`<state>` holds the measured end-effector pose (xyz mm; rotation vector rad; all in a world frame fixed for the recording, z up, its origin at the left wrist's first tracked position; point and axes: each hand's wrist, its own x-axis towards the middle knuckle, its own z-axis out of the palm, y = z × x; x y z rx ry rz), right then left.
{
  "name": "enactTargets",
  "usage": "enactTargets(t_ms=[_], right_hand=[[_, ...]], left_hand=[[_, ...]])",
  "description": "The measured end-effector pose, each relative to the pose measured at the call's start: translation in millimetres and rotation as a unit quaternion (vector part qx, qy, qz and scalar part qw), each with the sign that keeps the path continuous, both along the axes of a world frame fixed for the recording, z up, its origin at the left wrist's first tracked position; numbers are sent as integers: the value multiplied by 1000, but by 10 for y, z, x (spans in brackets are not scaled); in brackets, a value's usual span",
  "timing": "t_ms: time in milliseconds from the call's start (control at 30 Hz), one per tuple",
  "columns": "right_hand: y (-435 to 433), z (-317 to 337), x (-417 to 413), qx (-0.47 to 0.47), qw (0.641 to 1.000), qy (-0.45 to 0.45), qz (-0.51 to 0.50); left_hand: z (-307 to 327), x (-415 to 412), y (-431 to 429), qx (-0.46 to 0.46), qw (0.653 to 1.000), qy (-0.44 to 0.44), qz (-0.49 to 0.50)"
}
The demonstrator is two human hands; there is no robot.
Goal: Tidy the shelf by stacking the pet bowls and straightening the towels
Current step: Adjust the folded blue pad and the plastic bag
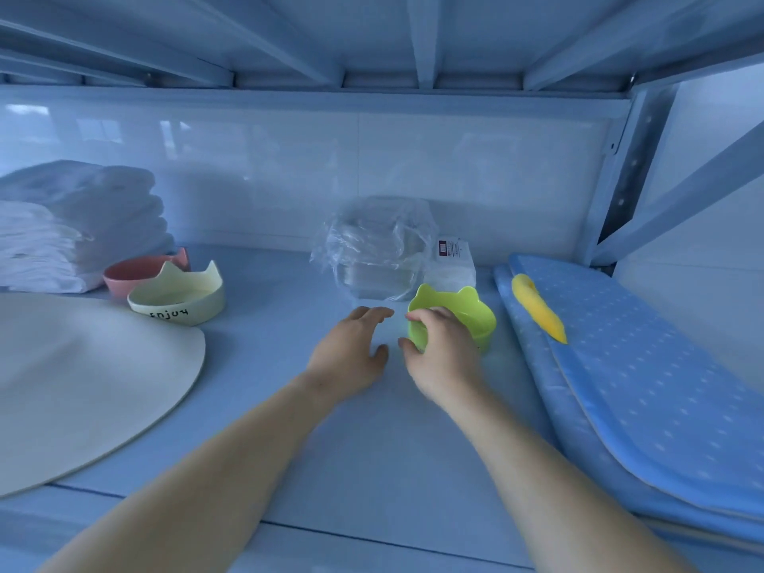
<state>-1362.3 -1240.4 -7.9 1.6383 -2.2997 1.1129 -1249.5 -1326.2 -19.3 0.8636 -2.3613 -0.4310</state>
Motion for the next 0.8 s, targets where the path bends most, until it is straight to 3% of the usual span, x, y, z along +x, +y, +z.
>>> enactTargets(t_ms=[367, 500, 667, 800], right_hand=[[-834, 179, 983, 19, 981, -1, 193], [-1322, 180, 1564, 29, 976, 2, 218], [-1789, 284, 2023, 31, 972, 70, 221], [-2107, 311, 2217, 77, 978, 33, 193]], left_hand=[[512, 1397, -766, -86, 993, -49, 71], [487, 1980, -1181, -86, 989, -73, 99], [577, 2535, -1728, -71, 990, -75, 91], [573, 2795, -2091, -71, 992, -71, 82]])
